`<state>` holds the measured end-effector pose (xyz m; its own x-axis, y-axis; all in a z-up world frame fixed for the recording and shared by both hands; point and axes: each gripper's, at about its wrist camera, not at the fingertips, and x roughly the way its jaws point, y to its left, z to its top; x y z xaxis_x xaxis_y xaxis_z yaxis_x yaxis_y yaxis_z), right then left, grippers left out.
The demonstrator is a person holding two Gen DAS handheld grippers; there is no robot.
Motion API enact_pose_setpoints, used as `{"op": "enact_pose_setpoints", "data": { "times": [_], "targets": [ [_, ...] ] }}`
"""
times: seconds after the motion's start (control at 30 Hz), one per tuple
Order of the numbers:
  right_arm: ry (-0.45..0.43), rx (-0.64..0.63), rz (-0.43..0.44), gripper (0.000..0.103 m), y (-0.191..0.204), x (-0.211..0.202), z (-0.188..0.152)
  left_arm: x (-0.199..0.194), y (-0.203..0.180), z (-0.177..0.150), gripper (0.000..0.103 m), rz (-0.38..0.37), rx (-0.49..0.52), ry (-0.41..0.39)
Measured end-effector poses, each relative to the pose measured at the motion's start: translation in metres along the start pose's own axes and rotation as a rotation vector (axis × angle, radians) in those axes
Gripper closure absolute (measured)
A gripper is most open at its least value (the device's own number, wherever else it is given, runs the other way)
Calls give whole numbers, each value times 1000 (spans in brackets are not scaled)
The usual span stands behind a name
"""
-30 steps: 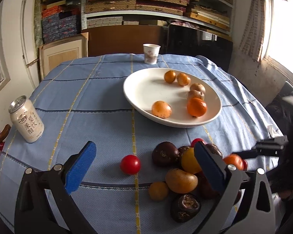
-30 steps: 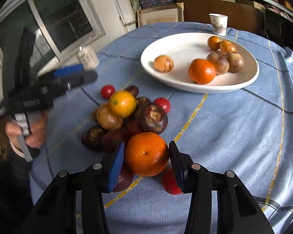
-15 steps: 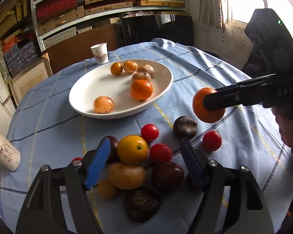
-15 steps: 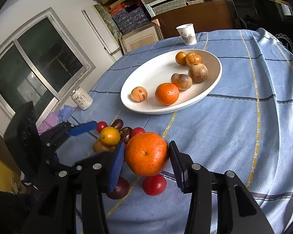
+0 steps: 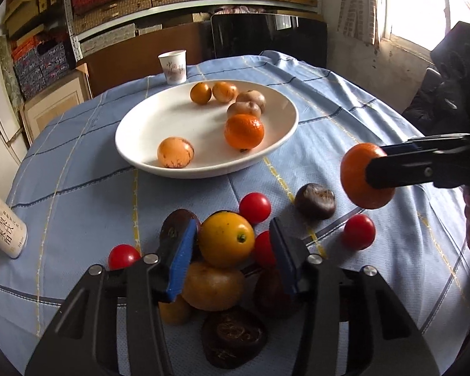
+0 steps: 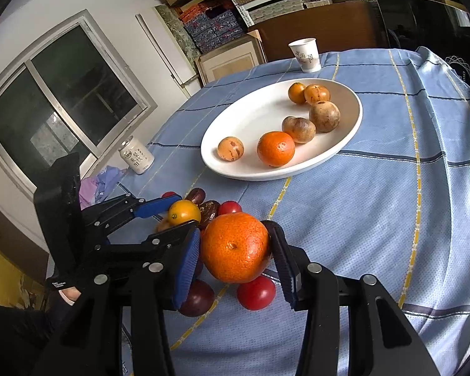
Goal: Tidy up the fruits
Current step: 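Grasp a mandarin with the right gripper while the left gripper reaches into the fruit pile, then carry the mandarin and a yellow fruit onto the white plate and open both grippers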
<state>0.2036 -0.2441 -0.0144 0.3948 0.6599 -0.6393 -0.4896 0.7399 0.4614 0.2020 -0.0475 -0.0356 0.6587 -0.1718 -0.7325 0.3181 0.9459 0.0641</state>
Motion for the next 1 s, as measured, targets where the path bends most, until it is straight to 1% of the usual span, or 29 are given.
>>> {"op": "enact_pose_setpoints", "data": {
  "times": [0.03,0.23,0.47,0.57,0.67,0.73,0.77,0.8,0.83,0.87,0.9,1.0],
  "targets": [
    [-1,-1,2,56,0,0,0,2,0,0,55,4,0,9],
    [-2,-2,1,56,1,-1,-1,7,6,0,67,-3,-26,26],
    [6,-7,-13,56,0,1,-2,6,12,1,67,-20,-44,18],
    [14,-8,-5,56,-2,4,-2,-1,16,1,67,-29,-61,-5],
    [24,-17,-8,56,-2,9,-3,-10,17,1,67,-19,-67,-33],
    [16,-21,-24,56,-2,12,-2,-15,19,3,67,-37,-80,-48],
    [0,-26,-36,56,-1,13,0,-17,21,4,67,-58,-93,-54],
    [-15,-26,-44,56,0,13,2,-18,25,6,67,-91,-113,-57],
    [-42,-19,-50,56,-1,13,6,-18,31,11,67,-140,-148,-55],
    [-66,-6,-50,56,-2,13,11,-17,35,16,67,-163,-169,-53],
    [-101,8,-57,56,-4,13,19,-15,39,22,67,-169,-182,-51],
    [-168,27,-121,56,-8,18,37,-1,57,54,67,-133,-213,-52]
  ]
}}
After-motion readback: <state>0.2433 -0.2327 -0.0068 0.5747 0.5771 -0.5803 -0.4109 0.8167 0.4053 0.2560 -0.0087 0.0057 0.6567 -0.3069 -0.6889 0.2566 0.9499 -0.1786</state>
